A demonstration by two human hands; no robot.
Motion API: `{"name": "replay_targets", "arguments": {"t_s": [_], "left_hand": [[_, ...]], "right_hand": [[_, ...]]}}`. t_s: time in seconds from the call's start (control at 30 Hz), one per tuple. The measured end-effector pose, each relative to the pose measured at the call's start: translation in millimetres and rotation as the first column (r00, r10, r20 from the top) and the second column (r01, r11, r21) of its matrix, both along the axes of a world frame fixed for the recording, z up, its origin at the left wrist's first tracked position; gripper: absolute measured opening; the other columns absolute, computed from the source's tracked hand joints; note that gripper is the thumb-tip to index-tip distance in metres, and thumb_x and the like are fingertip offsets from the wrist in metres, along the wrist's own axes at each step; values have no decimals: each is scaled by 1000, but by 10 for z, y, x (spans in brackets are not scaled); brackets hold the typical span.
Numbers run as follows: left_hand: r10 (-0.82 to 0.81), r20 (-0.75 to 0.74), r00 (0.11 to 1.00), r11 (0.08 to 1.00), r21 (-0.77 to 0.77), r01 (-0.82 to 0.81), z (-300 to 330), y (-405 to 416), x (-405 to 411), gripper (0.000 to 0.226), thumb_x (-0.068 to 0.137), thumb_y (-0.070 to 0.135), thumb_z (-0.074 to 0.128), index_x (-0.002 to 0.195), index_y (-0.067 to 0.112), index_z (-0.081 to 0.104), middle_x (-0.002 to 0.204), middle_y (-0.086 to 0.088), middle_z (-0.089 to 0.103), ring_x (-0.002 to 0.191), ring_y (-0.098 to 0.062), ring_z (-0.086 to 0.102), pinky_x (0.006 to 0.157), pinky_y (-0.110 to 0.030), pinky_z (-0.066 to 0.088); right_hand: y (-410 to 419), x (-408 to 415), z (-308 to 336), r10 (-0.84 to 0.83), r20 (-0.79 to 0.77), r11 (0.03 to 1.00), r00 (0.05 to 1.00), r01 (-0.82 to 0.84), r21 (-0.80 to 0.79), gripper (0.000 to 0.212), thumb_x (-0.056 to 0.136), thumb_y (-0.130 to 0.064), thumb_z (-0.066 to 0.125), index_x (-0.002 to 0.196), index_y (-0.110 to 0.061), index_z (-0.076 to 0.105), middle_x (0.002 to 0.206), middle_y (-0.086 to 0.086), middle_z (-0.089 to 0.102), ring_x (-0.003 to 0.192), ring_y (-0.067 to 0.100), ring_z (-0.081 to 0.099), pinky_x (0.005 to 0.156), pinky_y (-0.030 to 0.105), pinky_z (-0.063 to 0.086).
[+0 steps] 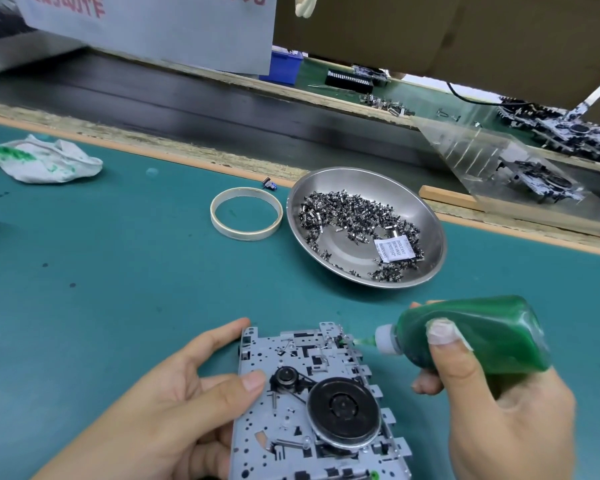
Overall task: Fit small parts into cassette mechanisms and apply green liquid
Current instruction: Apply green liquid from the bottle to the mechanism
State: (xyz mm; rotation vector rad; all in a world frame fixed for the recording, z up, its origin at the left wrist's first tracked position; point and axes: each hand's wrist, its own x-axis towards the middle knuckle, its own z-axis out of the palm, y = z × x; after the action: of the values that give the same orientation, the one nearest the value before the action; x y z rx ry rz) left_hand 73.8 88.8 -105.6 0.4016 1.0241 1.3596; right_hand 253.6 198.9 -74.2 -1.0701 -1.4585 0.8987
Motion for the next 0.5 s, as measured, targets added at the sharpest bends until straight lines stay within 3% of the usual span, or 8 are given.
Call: {"name": "replay_targets", "arguments": {"t_s": [0.17, 0.27, 0.4, 0.5], "left_hand": [[-4, -4, 1000, 1000, -16, 4, 9, 9, 24, 79, 29, 22, 90, 99, 46, 62, 103, -29, 66, 106, -60, 44, 59, -44, 56], [-3, 11, 1000, 1000, -3, 3, 19, 6, 31, 87, 23, 23, 93, 100, 46, 61, 104, -29, 65, 108, -65, 41, 61, -46, 55], [-7, 28, 1000, 1000, -5, 7, 34, 8, 39, 91, 11, 27, 94, 93, 47, 63, 101, -27, 67, 100, -49, 47, 52, -41, 55], [-14, 42, 999, 1000, -5, 14, 44, 13, 41, 91, 10, 26, 94, 93, 46, 64, 101, -27, 68, 99, -48, 47, 50, -41, 55]], "right_hand": [[2, 8, 7, -8, 7, 1000, 1000, 8, 3, 83, 50, -87, 55, 79, -11, 65, 59, -2, 70, 39, 11, 57, 53, 35, 50], [2, 7, 14, 4, -15, 1000, 1000, -4, 8, 81, 51, -85, 56, 78, -10, 65, 61, -1, 70, 38, 11, 56, 51, 33, 50], [2, 2, 9, 31, -46, 1000, 998, -31, 7, 79, 52, -83, 59, 80, -9, 66, 62, 1, 71, 38, 11, 56, 49, 26, 50], [1, -11, 13, 44, -48, 999, 998, -44, 14, 75, 54, -80, 60, 80, -10, 65, 63, 0, 71, 39, 13, 56, 48, 25, 50]]}}
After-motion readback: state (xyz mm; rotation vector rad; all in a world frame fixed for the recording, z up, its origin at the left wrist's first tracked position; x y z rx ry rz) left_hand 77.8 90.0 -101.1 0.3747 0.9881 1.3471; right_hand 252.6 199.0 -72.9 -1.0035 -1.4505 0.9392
